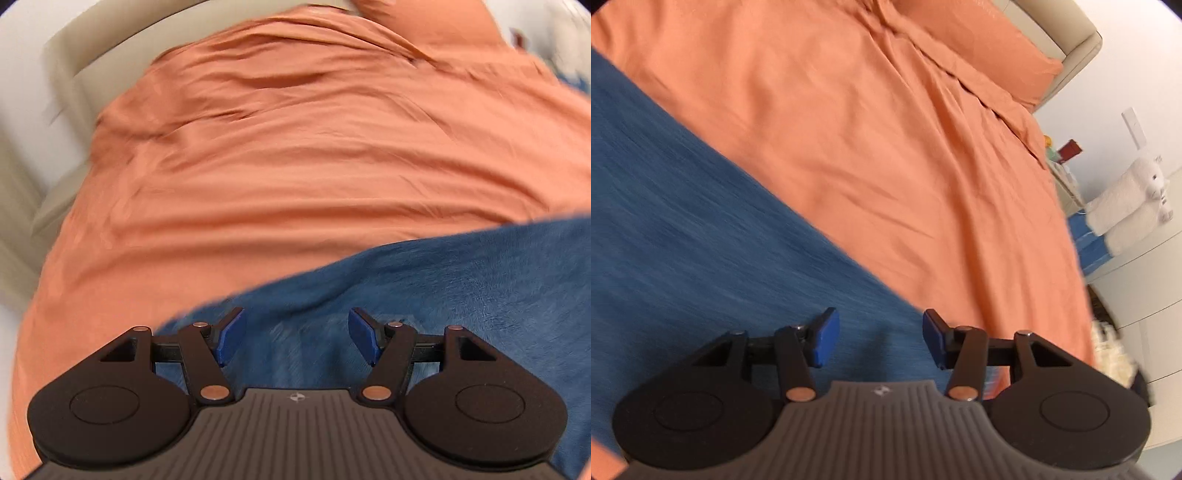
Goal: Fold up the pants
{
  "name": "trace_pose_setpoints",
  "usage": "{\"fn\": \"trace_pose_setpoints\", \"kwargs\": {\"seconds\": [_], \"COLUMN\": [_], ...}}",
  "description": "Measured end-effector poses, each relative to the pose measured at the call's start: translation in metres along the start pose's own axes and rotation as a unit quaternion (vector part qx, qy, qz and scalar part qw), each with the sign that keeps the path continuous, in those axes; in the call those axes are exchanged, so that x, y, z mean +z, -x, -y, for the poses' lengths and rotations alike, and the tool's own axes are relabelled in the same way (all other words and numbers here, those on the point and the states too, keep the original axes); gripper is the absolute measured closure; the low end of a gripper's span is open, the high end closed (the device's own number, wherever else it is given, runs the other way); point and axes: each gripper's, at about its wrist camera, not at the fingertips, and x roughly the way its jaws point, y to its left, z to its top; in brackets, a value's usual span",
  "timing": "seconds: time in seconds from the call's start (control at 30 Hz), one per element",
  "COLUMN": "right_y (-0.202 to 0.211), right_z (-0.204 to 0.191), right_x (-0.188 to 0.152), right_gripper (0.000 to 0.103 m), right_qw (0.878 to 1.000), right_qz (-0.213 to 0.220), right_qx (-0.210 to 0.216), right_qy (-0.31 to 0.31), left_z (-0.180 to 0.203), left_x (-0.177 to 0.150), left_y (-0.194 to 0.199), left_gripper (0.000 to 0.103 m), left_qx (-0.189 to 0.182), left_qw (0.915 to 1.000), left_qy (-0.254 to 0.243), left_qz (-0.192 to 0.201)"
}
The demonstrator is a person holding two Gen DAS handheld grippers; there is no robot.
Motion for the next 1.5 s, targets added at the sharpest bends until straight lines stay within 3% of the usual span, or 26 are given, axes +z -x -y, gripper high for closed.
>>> {"fn": "trace_pose_setpoints", "kwargs": {"seconds": [0.1,0.17,0.23,0.33,0.5,0.57,0.6,0.63,0.7,0.73,0.8,0.83,0.87,0.93,0.97,1.0,1.13,1.2,1.3,1.4,1.5], "right_y": [0.029,0.045,0.057,0.072,0.069,0.063,0.063,0.063,0.056,0.058,0.058,0.058,0.057,0.054,0.054,0.054,0.057,0.062,0.069,0.070,0.063], "right_z": [-0.038,-0.069,-0.100,-0.138,-0.172,-0.172,-0.172,-0.172,-0.169,-0.168,-0.165,-0.162,-0.159,-0.152,-0.149,-0.145,-0.129,-0.121,-0.112,-0.109,-0.112], "right_x": [0.005,0.007,0.012,0.018,0.026,0.028,0.026,0.025,0.027,0.023,0.018,0.015,0.013,0.009,0.007,0.005,-0.003,-0.007,-0.011,-0.014,-0.013], "right_gripper": [0.055,0.055,0.055,0.054,0.054,0.054,0.054,0.054,0.052,0.052,0.052,0.052,0.052,0.052,0.052,0.052,0.052,0.052,0.052,0.052,0.053], "right_qw": [0.996,0.992,0.987,0.977,0.969,0.967,0.967,0.967,0.968,0.969,0.969,0.969,0.969,0.971,0.972,0.973,0.972,0.971,0.970,0.966,0.963], "right_qz": [0.024,0.037,0.051,0.066,0.065,0.057,0.055,0.054,0.054,0.055,0.052,0.050,0.048,0.042,0.037,0.032,0.015,0.013,0.018,0.023,0.015], "right_qx": [0.068,0.108,0.136,0.179,0.198,0.202,0.200,0.195,0.188,0.182,0.169,0.163,0.157,0.140,0.130,0.120,0.095,0.088,0.092,0.111,0.122], "right_qy": [-0.046,-0.060,-0.072,-0.098,-0.130,-0.147,-0.152,-0.154,-0.157,-0.160,-0.169,-0.176,-0.182,-0.190,-0.194,-0.196,-0.214,-0.221,-0.226,-0.233,-0.240], "left_z": [-0.050,-0.080,-0.105,-0.134,-0.154,-0.155,-0.155,-0.156,-0.154,-0.156,-0.157,-0.156,-0.155,-0.144,-0.138,-0.135,-0.139,-0.147,-0.171,-0.195,-0.208], "left_x": [-0.027,-0.051,-0.081,-0.126,-0.177,-0.183,-0.183,-0.182,-0.175,-0.172,-0.162,-0.156,-0.147,-0.121,-0.106,-0.095,-0.069,-0.070,-0.088,-0.114,-0.144], "left_y": [0.022,0.030,0.031,0.021,-0.024,-0.045,-0.054,-0.059,-0.070,-0.073,-0.072,-0.065,-0.056,-0.034,-0.023,-0.011,0.030,0.048,0.062,0.054,0.027], "left_gripper": [0.028,0.028,0.028,0.028,0.029,0.031,0.032,0.033,0.041,0.053,0.065,0.073,0.077,0.085,0.085,0.086,0.087,0.087,0.088,0.088,0.087], "left_qx": [-0.017,-0.034,-0.049,-0.094,-0.172,-0.190,-0.195,-0.195,-0.191,-0.184,-0.165,-0.147,-0.126,-0.075,-0.054,-0.044,-0.026,-0.009,0.024,0.062,0.059], "left_qw": [0.9930,0.9806,0.9611,0.9151,0.8231,0.7959,0.7868,0.7839,0.7810,0.7840,0.7980,0.8137,0.8346,0.8823,0.8985,0.9062,0.9152,0.9226,0.9238,0.9273,0.9252], "left_qy": [0.117,0.193,0.272,0.392,0.539,0.572,0.581,0.585,0.589,0.587,0.574,0.557,0.530,0.456,0.425,0.409,0.387,0.366,0.363,0.359,0.373], "left_qz": [-0.003,-0.001,0.004,0.021,0.052,0.062,0.068,0.074,0.081,0.080,0.077,0.080,0.084,0.091,0.096,0.099,0.111,0.121,0.121,0.086,0.036]}}
